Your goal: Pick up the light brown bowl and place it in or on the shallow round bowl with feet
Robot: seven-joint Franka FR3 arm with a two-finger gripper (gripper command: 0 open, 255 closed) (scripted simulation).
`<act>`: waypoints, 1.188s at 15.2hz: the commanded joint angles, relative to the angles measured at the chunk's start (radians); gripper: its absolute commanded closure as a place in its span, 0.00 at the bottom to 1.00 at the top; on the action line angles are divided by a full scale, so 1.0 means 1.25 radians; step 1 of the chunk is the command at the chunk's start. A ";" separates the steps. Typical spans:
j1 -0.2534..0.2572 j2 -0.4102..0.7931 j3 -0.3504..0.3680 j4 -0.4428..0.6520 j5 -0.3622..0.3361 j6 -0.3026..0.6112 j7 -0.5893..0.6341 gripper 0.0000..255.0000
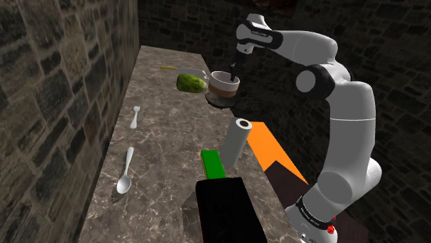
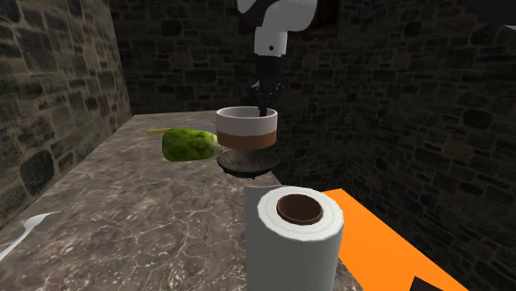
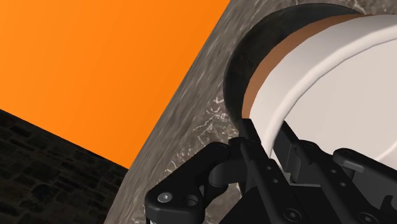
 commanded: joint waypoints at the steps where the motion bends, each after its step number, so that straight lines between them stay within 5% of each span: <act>1: 0.002 -0.009 0.000 -0.037 0.000 0.030 -0.001 1.00; 9: 0.004 -0.012 0.000 -0.129 0.001 0.118 -0.005 1.00; 17: 0.004 -0.012 0.000 -0.129 0.001 0.118 -0.005 1.00; 18: 0.004 -0.013 0.000 -0.129 0.001 0.118 -0.005 0.00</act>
